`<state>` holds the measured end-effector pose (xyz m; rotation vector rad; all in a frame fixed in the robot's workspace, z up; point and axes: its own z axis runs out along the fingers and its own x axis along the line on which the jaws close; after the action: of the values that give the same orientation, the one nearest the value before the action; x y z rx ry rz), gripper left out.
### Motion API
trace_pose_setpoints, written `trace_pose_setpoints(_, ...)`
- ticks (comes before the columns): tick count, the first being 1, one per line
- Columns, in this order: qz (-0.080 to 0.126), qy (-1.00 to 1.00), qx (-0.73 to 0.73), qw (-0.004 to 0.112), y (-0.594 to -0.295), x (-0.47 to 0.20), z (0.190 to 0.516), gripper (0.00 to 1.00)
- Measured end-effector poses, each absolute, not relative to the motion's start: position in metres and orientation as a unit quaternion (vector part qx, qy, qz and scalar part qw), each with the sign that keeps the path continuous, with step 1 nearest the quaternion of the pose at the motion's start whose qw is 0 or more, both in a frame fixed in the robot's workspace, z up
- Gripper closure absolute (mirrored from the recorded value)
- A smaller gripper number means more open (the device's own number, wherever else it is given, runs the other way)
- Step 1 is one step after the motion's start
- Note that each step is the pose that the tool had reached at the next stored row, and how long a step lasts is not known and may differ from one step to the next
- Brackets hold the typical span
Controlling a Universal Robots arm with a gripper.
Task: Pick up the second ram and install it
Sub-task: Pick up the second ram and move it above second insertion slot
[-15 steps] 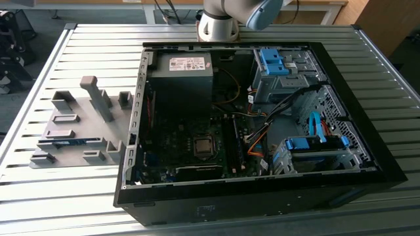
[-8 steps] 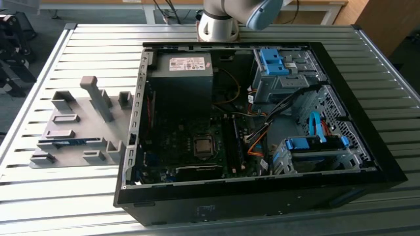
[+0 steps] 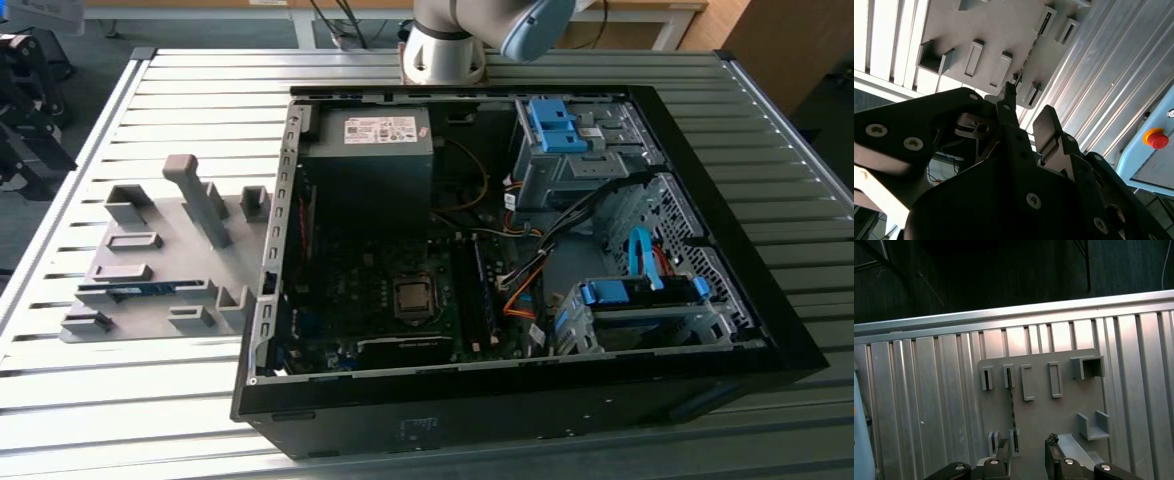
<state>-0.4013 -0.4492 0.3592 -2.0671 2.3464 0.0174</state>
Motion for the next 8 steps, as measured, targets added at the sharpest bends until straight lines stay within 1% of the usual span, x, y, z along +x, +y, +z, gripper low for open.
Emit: trace_pose_setpoints(8, 0.006, 0.75, -0.661, 0.007, -0.4492, -0.4013, 0.359, 0.58)
